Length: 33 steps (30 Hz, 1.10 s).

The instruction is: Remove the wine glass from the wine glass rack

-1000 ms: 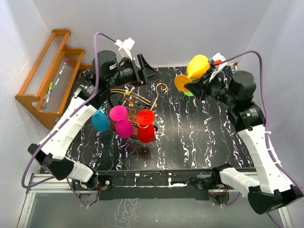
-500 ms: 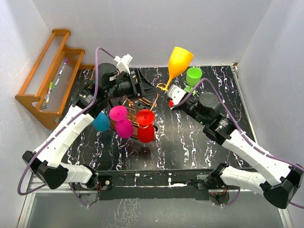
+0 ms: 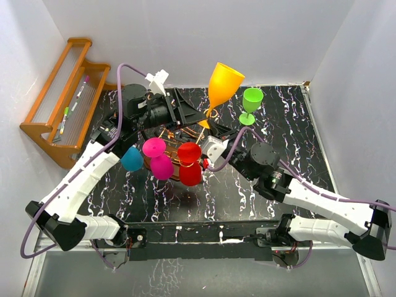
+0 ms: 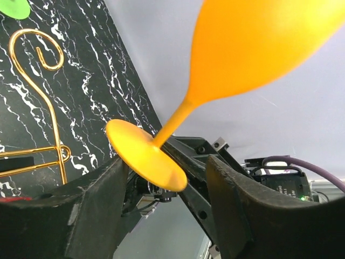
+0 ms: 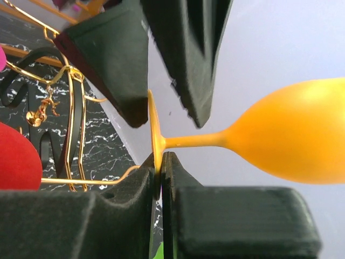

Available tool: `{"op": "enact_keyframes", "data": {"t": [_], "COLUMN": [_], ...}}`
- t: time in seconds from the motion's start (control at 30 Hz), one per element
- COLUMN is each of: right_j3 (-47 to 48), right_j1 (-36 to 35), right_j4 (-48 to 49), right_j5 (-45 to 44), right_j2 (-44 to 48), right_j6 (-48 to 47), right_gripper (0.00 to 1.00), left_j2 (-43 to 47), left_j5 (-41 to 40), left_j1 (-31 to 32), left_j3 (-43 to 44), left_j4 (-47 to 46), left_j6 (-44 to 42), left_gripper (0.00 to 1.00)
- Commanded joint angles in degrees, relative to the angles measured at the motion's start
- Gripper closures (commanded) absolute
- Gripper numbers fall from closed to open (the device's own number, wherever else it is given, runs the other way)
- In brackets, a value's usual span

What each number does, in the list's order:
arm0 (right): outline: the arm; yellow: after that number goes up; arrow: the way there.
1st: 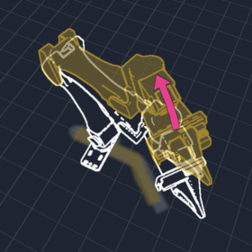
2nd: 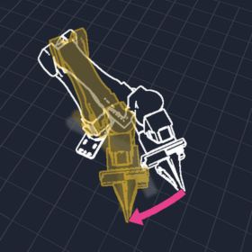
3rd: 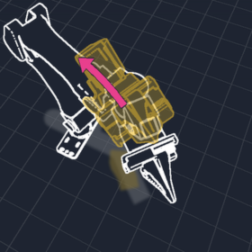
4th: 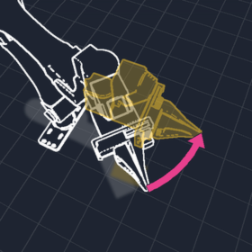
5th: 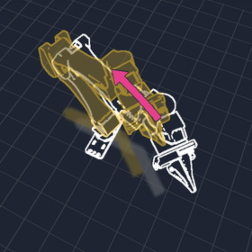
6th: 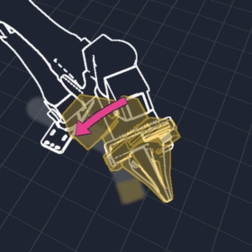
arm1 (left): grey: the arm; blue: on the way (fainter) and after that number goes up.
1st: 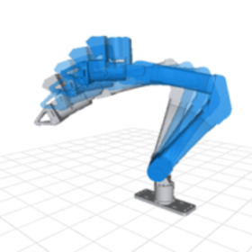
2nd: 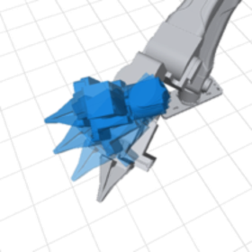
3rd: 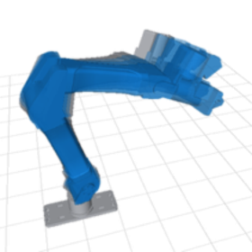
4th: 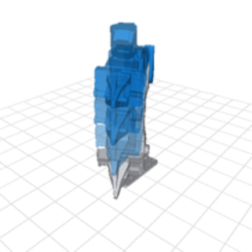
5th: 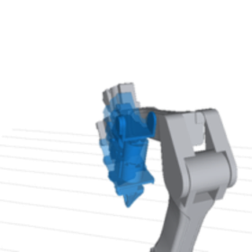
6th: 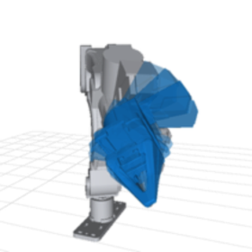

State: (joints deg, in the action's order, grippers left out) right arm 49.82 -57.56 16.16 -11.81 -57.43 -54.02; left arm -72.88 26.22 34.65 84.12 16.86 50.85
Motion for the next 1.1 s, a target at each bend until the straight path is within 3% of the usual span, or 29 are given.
{"op": "enact_keyframes", "data": {"t": [0.0,0.17,0.27,0.37,0.47,0.6,0.77,0.93,1.0,1.07], "right_j3": [-0.85,-1.61,-2.37,-3.18,-4.52,-5.95,-7.53,-4.46,1.45,10.86], "right_j1": [-2.93,-3.68,-3.66,-3.7,-3.7,-3.65,-3.7,-3.3,-1.24,3.9], "right_j4": [10.5,11.63,11.57,9.5,6.06,-1.46,-8.96,-9.18,-15.1,-25.43], "right_j5": [-3.95,-5.69,-6.39,-8.05,-10.06,-13.07,-16.76,-30.72,-30.73,-23.8], "right_j2": [0.33,-0.46,0.21,1.68,4.28,8.35,11.78,9.1,6.44,2.16], "right_j6": [-3.91,-4.57,-3.53,-1.58,1.7,7.98,15.59,26.45,34.43,44.34], "right_gripper": [0.92,0.92,0.86,0.7,0.58,0.51,0.5,0.51,0.57,0.69], "left_j2": [0.49,0.98,1.25,2.52,4.66,8.86,14.31,19.19,20.22,21.05], "left_j5": [2.75,2.9,2.33,-1.24,-7.79,-20.2,-34.22,-41.31,-42.36,-43.12], "left_j1": [0.07,0.12,0.06,0.06,0.09,0.06,0.07,0.06,0.08,0.07], "left_j3": [-1.07,-1.54,-1.5,-1.1,0.43,2.84,2.89,1.13,0.91,0.88], "left_j4": [-3.07,-3.39,-2.5,-0.71,2.18,5.86,7.43,6.39,6.7,7.42], "left_j6": [1.27,0.64,-0.35,-2.15,-5.73,-10.85,-15.95,-19.65,-21.02,-22.19], "left_gripper": [0.51,1.0,1.0,1.0,1.0,1.0,1.0,1.0,1.0,1.0]}}
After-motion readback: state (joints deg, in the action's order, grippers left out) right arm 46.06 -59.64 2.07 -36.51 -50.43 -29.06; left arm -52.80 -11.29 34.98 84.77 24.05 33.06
